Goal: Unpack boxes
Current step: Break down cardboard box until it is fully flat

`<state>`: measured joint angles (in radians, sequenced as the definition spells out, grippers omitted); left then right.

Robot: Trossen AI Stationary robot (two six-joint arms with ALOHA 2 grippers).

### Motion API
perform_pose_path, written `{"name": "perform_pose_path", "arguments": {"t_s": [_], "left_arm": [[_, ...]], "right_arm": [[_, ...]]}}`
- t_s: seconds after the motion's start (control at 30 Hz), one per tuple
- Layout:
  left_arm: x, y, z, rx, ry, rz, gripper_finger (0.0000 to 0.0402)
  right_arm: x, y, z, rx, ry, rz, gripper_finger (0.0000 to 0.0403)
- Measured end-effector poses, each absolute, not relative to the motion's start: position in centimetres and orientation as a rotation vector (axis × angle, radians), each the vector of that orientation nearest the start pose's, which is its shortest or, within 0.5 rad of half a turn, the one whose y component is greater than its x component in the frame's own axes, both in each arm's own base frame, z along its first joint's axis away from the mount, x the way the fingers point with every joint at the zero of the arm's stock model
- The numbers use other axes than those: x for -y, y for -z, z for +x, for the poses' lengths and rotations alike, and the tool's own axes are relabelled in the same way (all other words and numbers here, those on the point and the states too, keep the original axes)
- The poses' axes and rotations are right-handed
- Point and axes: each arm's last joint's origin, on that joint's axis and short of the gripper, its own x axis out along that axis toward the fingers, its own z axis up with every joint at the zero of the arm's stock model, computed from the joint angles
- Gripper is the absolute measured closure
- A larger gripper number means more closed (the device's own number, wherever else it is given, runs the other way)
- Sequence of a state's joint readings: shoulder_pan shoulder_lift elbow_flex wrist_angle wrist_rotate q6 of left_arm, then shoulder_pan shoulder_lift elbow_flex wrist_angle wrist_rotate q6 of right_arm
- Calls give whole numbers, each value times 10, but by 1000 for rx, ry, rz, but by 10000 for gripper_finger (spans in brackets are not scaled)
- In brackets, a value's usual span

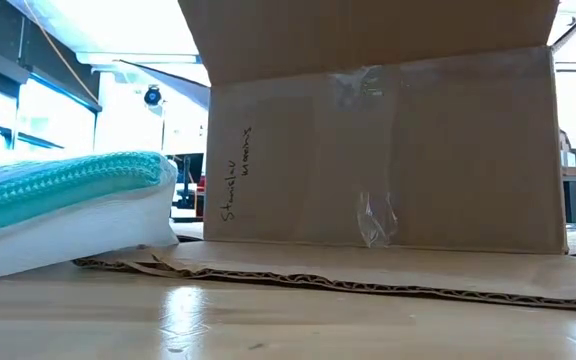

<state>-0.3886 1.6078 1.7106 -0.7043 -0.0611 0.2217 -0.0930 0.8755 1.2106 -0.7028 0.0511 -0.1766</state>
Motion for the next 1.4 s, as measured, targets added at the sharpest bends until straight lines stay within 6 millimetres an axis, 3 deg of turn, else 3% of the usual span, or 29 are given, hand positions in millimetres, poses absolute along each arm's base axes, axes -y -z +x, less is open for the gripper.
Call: {"name": "perform_pose_path", "arguments": {"t_s": [0.13,0.3,0.4,0.5,0.57,0.63,0.77,0.83,0.97,1.07,1.13,1.2,1.4], "left_arm": [[146,-383,347,-643,351,466,180],[156,-347,370,-772,273,538,175],[149,-357,375,-751,237,508,218],[132,-372,372,-756,154,517,312],[121,-366,373,-826,138,523,373],[113,-361,376,-858,143,521,386],[105,-356,379,-889,98,534,365],[106,-358,381,-874,49,588,386],[105,-396,374,-779,-142,670,398],[101,-448,357,-642,-305,689,400],[96,-486,339,-528,-398,658,400],[90,-510,317,-422,-480,628,401],[49,-552,249,-269,-611,405,401]], "right_arm": [[2,-407,152,-390,43,-129,247],[-11,-405,156,-402,3,-125,247],[-16,-405,155,-397,10,-145,247],[-21,-409,153,-355,16,-154,247],[-25,-415,150,-302,-3,-150,247],[-28,-419,147,-255,-29,-144,247],[-34,-424,140,-209,-66,-141,247],[-36,-425,138,-199,-61,-145,247],[-41,-428,137,-163,-54,-157,247],[-47,-438,136,-58,-85,-172,247],[-51,-447,133,36,-120,-190,247],[-54,-459,127,148,-162,-202,247],[-56,-473,114,306,-231,-203,247]]}}
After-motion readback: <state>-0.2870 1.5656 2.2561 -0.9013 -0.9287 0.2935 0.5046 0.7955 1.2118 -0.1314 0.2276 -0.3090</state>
